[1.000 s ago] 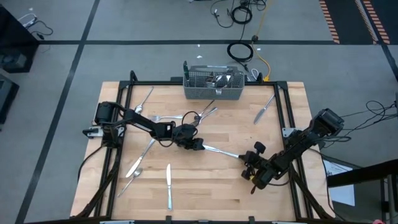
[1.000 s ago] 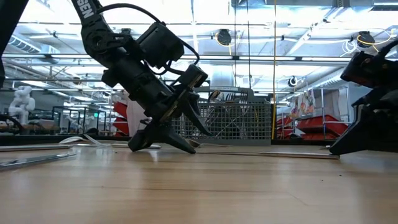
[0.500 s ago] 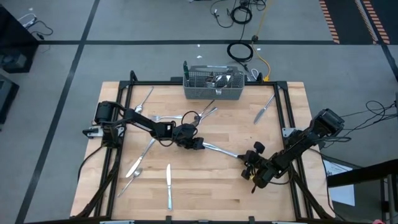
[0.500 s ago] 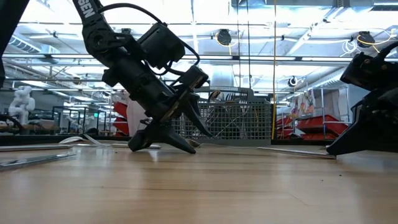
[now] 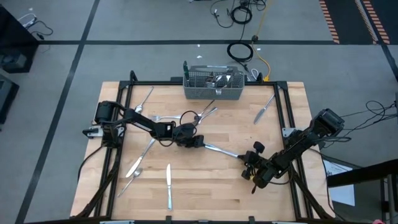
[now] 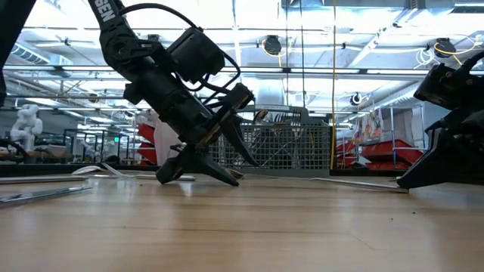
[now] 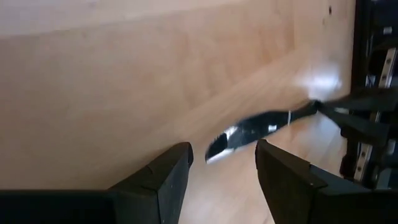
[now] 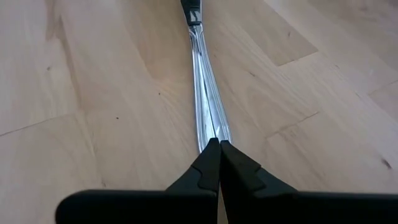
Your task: Sort silverware
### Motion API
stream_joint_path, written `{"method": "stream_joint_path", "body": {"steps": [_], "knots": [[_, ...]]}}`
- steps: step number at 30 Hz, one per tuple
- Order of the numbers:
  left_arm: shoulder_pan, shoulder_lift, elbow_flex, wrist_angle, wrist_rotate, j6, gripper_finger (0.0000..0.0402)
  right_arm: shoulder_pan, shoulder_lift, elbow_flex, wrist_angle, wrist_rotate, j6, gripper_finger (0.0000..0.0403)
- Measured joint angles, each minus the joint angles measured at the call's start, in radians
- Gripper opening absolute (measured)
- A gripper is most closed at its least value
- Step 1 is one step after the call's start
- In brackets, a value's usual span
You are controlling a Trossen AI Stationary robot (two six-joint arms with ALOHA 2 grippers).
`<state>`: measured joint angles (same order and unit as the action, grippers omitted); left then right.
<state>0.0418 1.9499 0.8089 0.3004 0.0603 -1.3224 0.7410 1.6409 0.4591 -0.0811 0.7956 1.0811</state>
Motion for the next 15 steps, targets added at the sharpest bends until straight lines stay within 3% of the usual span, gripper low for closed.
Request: {"method": "stream_joint_path", "body": {"steps": [8, 15], "knots": [[0.001, 0.006, 0.013, 0.034, -0.099, 0.004, 0.0194, 0.000, 0.001, 0.000, 0.000, 0.002, -0.024, 0.0000], [-0.004, 0.007, 0.023, 0.000, 0.000, 0.042, 0.0193, 0.000, 0.001, 0.000, 0.001, 0.002, -0.023, 0.0000]]}}
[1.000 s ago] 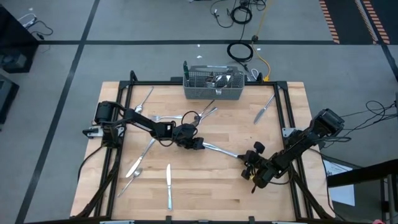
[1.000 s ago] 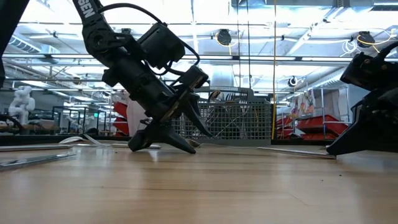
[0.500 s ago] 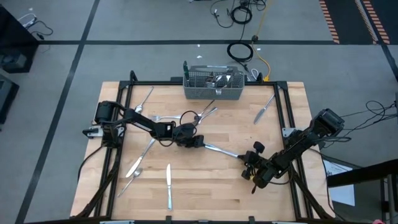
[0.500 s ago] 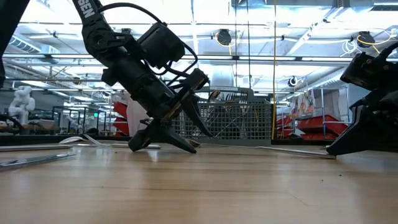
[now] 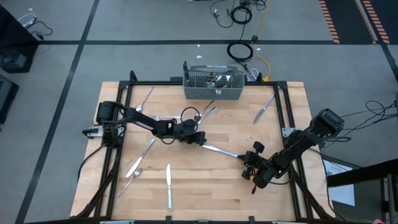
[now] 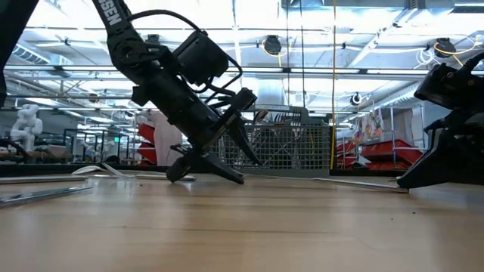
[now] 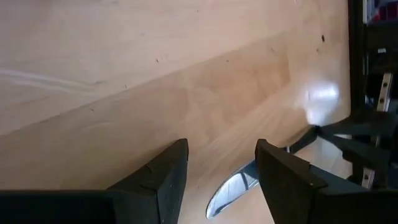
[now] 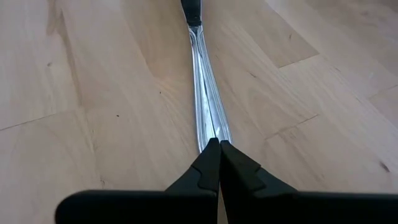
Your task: Sort silverware
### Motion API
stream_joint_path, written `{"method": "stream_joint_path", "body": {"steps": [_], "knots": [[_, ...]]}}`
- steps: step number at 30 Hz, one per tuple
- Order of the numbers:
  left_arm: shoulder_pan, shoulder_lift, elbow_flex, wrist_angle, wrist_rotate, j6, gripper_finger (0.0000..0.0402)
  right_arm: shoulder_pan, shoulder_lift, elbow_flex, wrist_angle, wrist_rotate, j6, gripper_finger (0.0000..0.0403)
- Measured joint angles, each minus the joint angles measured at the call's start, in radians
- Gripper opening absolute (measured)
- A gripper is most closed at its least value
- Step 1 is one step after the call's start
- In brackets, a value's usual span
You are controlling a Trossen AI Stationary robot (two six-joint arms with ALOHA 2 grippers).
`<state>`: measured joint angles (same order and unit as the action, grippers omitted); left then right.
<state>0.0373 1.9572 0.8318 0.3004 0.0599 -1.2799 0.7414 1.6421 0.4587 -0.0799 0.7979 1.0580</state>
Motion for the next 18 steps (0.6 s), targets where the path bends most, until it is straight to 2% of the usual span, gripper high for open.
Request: {"method": "stream_joint_path", "body": {"steps": [7, 12, 18], "knots": [[-0.013, 0.000, 0.000, 0.014, 0.065, 0.026, 0.0193, 0.000, 0.000, 0.000, 0.000, 0.000, 0.000, 0.0000], [-0.031, 0.004, 0.000, 0.045, 0.195, -0.007, 0.0193, 0.000, 0.000, -0.001, 0.001, 0.000, -0.008, 0.0000], [-0.026, 0.004, 0.000, 0.050, 0.142, -0.042, 0.0193, 0.000, 0.000, -0.001, 0.001, 0.001, -0.012, 0.0000]]}}
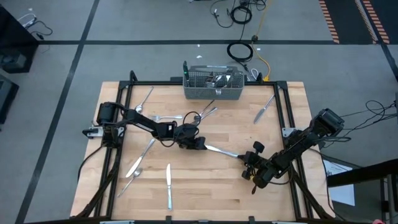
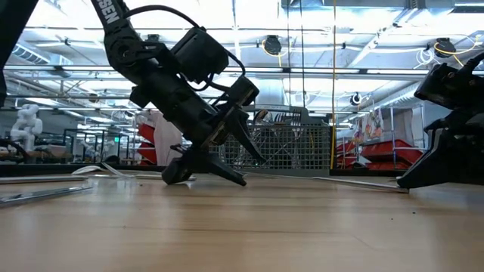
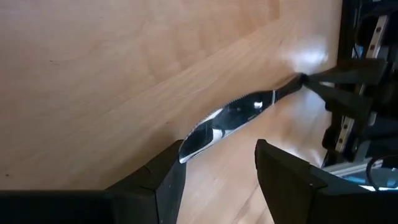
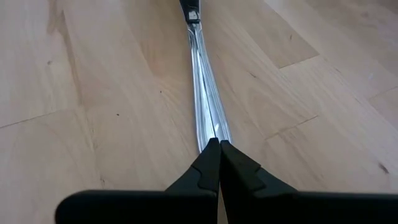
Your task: Sort silverware
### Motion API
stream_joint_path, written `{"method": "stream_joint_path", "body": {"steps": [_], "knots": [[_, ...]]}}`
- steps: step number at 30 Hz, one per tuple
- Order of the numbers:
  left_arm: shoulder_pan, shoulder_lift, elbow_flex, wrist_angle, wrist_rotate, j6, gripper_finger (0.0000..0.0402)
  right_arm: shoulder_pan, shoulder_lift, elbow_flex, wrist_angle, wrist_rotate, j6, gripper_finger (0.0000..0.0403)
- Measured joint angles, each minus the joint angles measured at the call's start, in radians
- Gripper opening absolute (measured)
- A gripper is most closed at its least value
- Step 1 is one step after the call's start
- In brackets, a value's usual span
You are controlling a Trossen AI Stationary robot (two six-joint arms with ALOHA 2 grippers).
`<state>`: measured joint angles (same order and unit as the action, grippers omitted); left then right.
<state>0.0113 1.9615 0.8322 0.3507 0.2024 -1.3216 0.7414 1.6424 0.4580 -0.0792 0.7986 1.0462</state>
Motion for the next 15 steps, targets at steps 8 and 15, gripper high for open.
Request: {"method": "stream_joint_path", "body": {"steps": [8, 15], "knots": [[0.012, 0.000, 0.000, 0.003, -0.032, 0.008, 0.0193, 0.000, 0.000, 0.000, 0.000, -0.002, -0.012, 0.0000], [0.018, 0.000, 0.000, 0.000, -0.074, 0.011, 0.0193, 0.000, 0.000, 0.000, 0.000, -0.001, -0.012, 0.0000]]}}
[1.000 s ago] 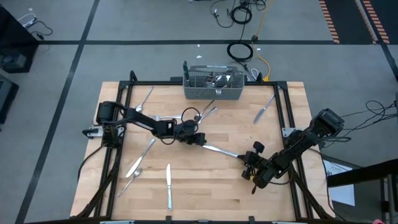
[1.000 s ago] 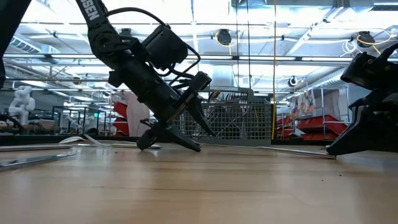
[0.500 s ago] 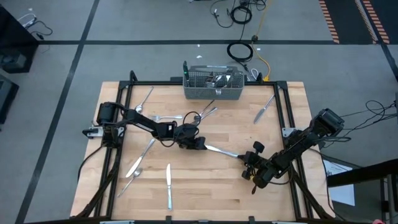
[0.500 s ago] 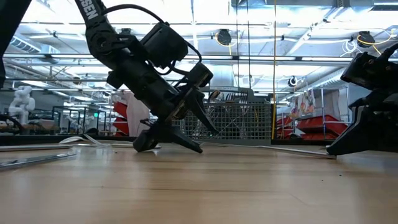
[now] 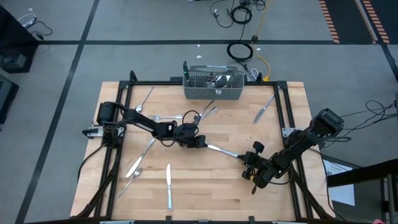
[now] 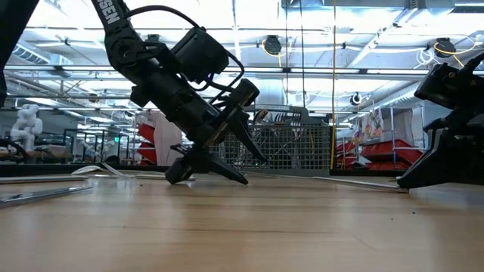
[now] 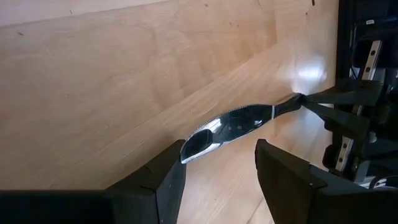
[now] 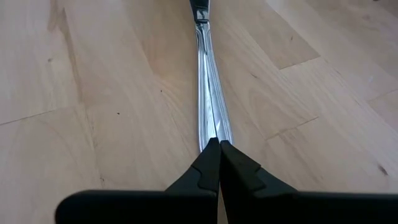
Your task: Sort silverware
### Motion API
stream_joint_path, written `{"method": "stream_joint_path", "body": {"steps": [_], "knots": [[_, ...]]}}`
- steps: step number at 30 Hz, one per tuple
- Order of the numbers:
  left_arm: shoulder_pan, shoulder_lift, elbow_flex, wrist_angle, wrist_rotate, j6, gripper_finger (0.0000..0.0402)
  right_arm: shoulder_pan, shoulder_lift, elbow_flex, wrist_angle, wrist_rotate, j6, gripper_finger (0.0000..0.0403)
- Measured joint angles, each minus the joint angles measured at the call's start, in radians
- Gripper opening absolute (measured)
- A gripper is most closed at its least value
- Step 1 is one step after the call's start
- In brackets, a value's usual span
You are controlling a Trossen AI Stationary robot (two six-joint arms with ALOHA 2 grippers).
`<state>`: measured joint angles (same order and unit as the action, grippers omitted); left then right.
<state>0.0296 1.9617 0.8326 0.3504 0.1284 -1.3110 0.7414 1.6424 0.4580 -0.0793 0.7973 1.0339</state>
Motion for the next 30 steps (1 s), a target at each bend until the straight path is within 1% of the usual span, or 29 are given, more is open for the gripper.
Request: {"method": "stream_joint_path", "body": {"steps": [5, 7, 10, 12, 15, 23, 26, 30], "knots": [[0.000, 0.000, 0.000, -0.001, -0.003, 0.001, 0.0193, 0.000, 0.000, 0.000, 0.000, 0.000, -0.003, 0.0000], [0.001, 0.000, 0.000, -0.002, -0.028, 0.012, 0.0189, 0.000, 0.000, 0.000, 0.000, 0.000, -0.003, 0.0000], [0.005, 0.000, 0.001, 0.000, -0.077, 0.018, 0.0168, 0.000, 0.000, 0.000, 0.000, 0.000, -0.006, 0.0000], [0.004, 0.000, 0.001, 0.004, -0.089, 0.018, 0.0153, 0.000, 0.000, 0.000, 0.000, 0.000, -0.006, 0.0000], [0.004, 0.000, 0.000, 0.009, -0.088, 0.015, 0.0141, 0.000, 0.000, 0.000, 0.000, 0.001, -0.007, 0.0000], [-0.017, 0.000, -0.003, 0.034, -0.075, 0.026, 0.0131, 0.000, 0.000, 0.000, -0.001, 0.001, -0.011, 0.0000], [-0.023, 0.000, -0.005, 0.046, -0.075, 0.027, 0.0107, 0.000, 0.000, 0.000, -0.001, 0.001, -0.011, 0.0000], [-0.024, 0.001, -0.008, 0.072, -0.077, 0.027, 0.0049, 0.001, 0.000, 0.000, -0.003, 0.003, -0.020, 0.0000]]}}
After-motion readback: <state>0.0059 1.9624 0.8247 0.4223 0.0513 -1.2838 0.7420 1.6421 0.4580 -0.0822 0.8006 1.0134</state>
